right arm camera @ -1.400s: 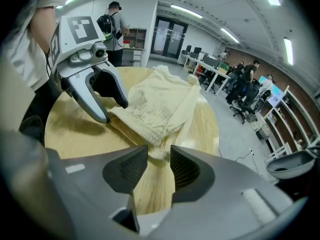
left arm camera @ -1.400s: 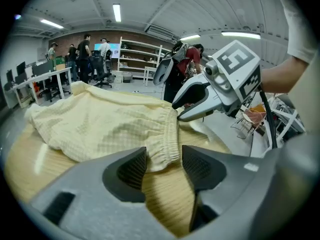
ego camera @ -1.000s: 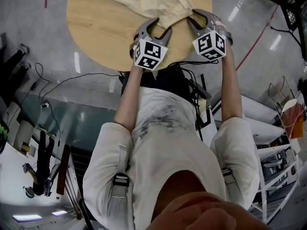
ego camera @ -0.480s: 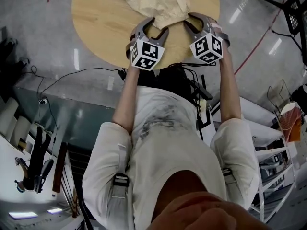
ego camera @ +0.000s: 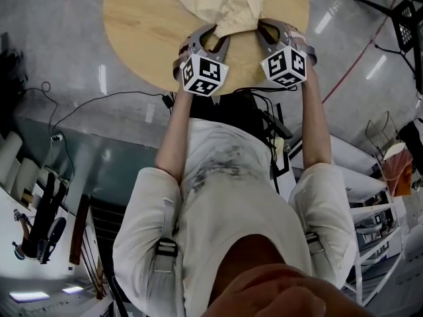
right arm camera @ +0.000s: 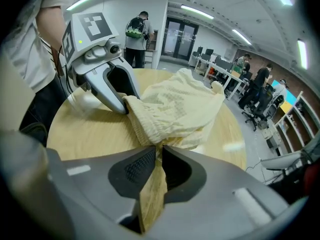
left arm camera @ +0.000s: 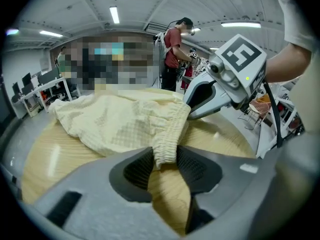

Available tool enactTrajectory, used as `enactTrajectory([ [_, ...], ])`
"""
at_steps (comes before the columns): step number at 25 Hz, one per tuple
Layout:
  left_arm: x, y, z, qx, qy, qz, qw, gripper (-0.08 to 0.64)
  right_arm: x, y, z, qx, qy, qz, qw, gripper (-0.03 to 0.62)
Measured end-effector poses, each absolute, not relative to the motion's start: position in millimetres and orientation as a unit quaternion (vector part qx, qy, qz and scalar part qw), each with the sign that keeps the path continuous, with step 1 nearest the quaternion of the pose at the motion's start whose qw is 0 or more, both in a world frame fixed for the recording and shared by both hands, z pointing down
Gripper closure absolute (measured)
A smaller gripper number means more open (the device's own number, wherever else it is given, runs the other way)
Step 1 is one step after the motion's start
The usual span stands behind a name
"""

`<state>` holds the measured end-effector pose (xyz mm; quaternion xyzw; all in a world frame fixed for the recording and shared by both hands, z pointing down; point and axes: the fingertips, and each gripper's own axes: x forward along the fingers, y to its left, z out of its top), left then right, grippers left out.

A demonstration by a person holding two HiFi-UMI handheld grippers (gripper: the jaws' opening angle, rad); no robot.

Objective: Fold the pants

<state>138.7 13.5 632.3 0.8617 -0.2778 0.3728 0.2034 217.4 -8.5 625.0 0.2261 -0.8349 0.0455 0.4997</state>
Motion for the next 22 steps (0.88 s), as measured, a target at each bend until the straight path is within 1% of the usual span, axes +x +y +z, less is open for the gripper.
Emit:
enactTrajectory([
  [1,138.4,12.7,633.0,0.862,-0.278,0.373,0.203,0.404,216.9,-8.7,624.9,0.227,-0.835,0.044,0.500,0.544],
  [2,138.4,11.9,633.5,0.863,-0.277,0.372,0.202,0.413,216.5,-9.2,624.4,0.229,-0.835,0.042,0.499,0.585],
  [9,133.0,13.8,628.0,0.866,-0.273,0.368,0.202,0.434,218.3,-8.9,613.3,0.251,-0.833,0.025,0.493,0.583],
  [10,131.4,14.6,627.5,0.865,-0.274,0.368,0.203,0.434,219.2,-8.7,613.1,0.251,-0.831,0.022,0.495,0.573],
  [12,128.0,15.2,627.4,0.863,-0.276,0.369,0.204,0.436,218.6,-8.0,614.2,0.245,-0.830,0.020,0.500,0.523],
  [14,124.6,14.8,626.8,0.862,-0.279,0.370,0.205,0.436,214.2,-7.4,613.9,0.235,-0.834,0.019,0.500,0.496],
  [17,120.5,14.6,625.6,0.861,-0.283,0.368,0.208,0.436,203.3,-2.3,614.6,0.210,-0.841,0.020,0.498,0.436],
  [19,118.4,14.9,625.4,0.860,-0.285,0.368,0.209,0.436,198.2,1.6,618.5,0.195,-0.842,0.018,0.503,0.423],
  [22,115.5,16.3,624.7,0.859,-0.288,0.368,0.209,0.437,196.1,4.4,625.8,0.186,-0.838,0.016,0.513,0.428],
])
